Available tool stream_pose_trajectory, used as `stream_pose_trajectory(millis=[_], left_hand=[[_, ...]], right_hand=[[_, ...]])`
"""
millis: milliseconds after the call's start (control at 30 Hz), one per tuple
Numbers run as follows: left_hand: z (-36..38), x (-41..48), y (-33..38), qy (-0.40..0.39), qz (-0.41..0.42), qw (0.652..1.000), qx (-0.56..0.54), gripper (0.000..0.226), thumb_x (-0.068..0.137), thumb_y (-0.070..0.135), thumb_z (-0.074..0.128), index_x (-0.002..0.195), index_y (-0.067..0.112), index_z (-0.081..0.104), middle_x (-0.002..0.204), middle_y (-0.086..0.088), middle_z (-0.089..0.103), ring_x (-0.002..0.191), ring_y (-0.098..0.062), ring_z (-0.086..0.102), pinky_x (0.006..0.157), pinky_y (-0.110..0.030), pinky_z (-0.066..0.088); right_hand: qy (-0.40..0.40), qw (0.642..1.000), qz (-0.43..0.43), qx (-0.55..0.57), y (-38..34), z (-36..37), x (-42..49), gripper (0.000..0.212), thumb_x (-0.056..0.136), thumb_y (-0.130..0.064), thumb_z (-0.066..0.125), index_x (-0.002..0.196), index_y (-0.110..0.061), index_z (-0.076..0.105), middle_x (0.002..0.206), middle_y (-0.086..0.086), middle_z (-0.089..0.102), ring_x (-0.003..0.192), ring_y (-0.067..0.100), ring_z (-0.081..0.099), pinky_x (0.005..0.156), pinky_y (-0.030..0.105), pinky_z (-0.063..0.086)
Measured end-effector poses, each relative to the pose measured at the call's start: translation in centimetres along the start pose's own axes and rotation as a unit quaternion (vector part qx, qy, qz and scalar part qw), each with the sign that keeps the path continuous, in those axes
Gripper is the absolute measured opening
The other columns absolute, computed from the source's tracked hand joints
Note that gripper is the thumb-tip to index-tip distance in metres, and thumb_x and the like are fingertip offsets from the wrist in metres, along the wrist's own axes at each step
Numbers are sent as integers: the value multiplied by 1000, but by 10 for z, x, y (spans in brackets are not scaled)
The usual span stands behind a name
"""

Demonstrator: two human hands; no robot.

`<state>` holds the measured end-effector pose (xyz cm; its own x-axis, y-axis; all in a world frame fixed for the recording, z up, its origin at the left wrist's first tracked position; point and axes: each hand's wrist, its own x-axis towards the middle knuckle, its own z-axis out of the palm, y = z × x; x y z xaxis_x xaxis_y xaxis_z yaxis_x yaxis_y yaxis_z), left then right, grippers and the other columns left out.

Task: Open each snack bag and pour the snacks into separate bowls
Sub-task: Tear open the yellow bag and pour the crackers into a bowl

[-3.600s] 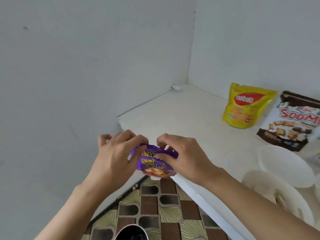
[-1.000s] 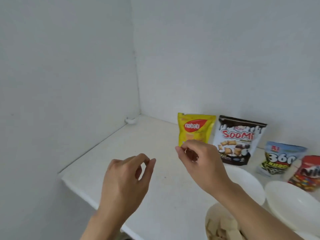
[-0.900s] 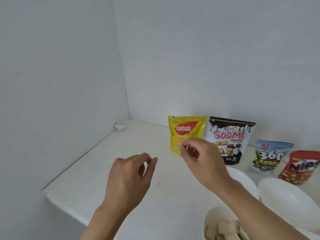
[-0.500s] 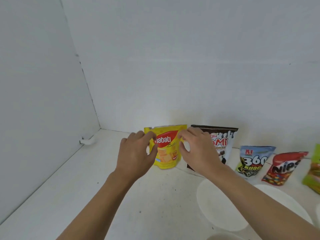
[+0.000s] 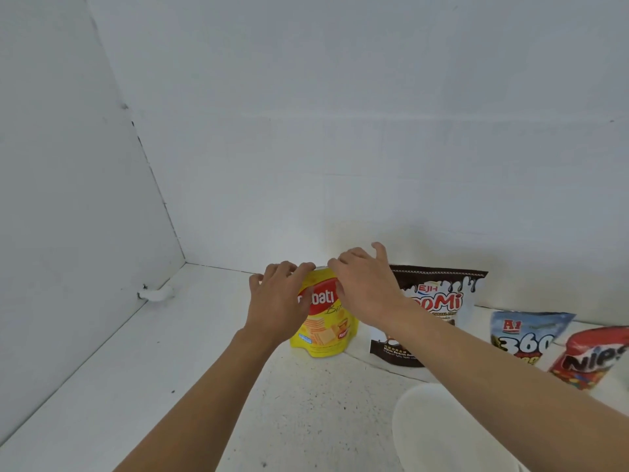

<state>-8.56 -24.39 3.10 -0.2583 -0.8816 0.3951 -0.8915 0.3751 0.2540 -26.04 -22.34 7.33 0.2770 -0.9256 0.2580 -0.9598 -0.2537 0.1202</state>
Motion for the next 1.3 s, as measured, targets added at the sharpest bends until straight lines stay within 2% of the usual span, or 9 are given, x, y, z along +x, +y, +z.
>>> stream_pose_trajectory(millis=[200,367,500,567,700,900,1100,1200,1300], left_hand=[[-8,-8,-7,22,40,998,-33,27,99,24,53,123,29,64,95,2,67,88,-26,64,79,-40,47],[-44,-22,-7,41,74,996,-27,32,95,27,46,120,28,66,92,1,69,82,-25,65,73,-43,49],[-87,-44,-9,56,105,993,-18,26,97,20,56,120,30,63,92,4,67,80,-21,63,71,-39,49],[-109,-60,-9,51,116,992,-18,23,95,20,58,114,31,64,92,5,66,79,-20,62,69,-40,50],[-136,-99,-8,28,96,994,-35,21,92,20,66,110,30,68,91,10,63,81,-15,61,67,-37,52],[-140,-151,-14,-18,45,996,-81,16,92,34,62,106,37,69,91,16,60,84,-7,62,68,-36,54],[-136,-190,-20,-48,14,989,-136,11,90,41,66,96,36,75,84,16,66,82,-3,63,70,-35,55],[-136,-201,-21,-66,5,983,-172,23,88,53,60,89,35,75,81,16,68,81,-5,65,72,-35,55],[-135,-206,-20,-74,-3,978,-194,18,93,46,65,86,32,74,80,16,71,80,-8,66,73,-37,56]], right_hand=[[30,1000,-9,3,-2,-1,-11,37,87,-6,61,121,-22,60,113,1,64,118,25,55,112,51,21],[143,989,-17,36,-11,-5,-21,36,68,3,75,94,-21,68,89,-1,66,89,25,64,94,45,28],[234,967,-24,93,-27,-22,-36,24,79,-3,73,91,-23,66,92,-7,66,94,20,62,98,46,34],[249,960,-27,126,-39,-33,-48,18,86,-6,69,91,-23,65,93,-8,64,93,18,61,99,44,34],[240,950,-34,196,-64,-41,-76,10,92,-13,65,93,-23,63,95,-9,62,88,17,59,95,41,34],[192,950,-29,243,-97,-29,-117,10,93,-14,64,94,-23,60,97,-9,58,87,15,58,86,39,39],[166,956,-32,241,-117,-17,-153,13,92,-14,65,93,-25,59,97,-11,57,85,14,56,84,38,38],[158,957,-33,241,-124,-15,-166,12,92,-15,64,94,-25,59,98,-11,56,86,15,56,84,38,38],[154,956,-43,244,-128,-15,-173,4,94,-24,62,96,-24,59,101,-9,56,91,15,55,86,40,39]])
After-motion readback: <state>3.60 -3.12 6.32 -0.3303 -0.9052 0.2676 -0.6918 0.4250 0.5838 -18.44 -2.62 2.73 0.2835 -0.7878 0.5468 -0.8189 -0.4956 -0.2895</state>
